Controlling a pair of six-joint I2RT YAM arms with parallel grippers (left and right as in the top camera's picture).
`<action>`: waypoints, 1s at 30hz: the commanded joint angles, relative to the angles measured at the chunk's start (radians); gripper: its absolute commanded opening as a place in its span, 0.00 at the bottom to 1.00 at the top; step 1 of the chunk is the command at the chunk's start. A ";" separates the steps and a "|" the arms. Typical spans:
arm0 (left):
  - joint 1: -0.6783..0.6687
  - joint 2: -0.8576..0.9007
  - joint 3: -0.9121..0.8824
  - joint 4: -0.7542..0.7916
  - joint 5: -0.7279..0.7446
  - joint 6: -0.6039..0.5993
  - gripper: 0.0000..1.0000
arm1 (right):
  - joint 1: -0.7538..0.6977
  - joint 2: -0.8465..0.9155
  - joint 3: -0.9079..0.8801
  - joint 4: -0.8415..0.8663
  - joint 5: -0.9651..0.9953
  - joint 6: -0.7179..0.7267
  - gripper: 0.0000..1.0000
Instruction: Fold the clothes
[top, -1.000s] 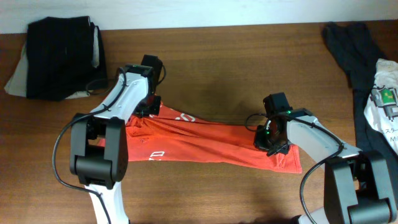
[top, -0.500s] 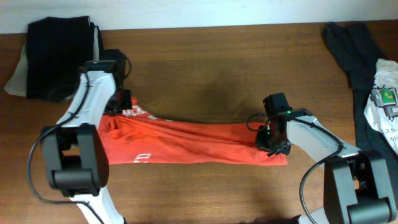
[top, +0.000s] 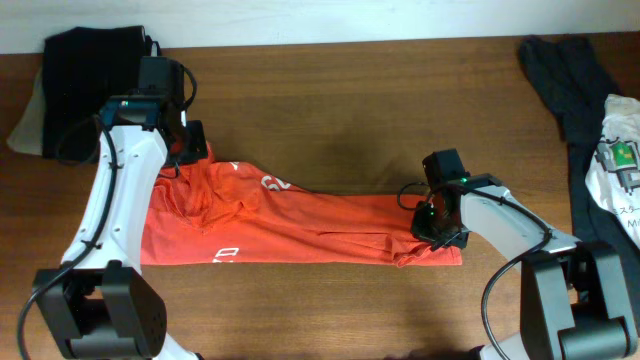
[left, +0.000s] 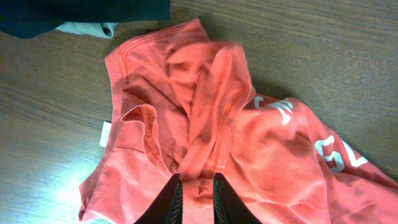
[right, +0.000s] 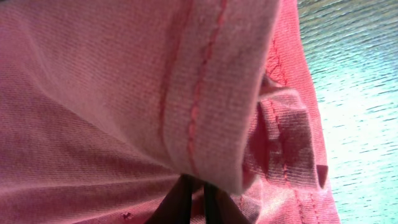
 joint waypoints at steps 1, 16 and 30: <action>0.003 -0.005 0.013 -0.040 -0.048 0.005 0.17 | -0.003 0.016 -0.006 -0.002 0.045 0.012 0.13; -0.020 0.021 0.011 -0.022 0.201 0.014 0.39 | -0.364 0.016 0.074 -0.061 -0.097 -0.109 0.10; -0.073 0.304 0.011 0.034 0.330 0.085 0.62 | -0.368 0.016 0.073 -0.067 -0.096 -0.127 0.11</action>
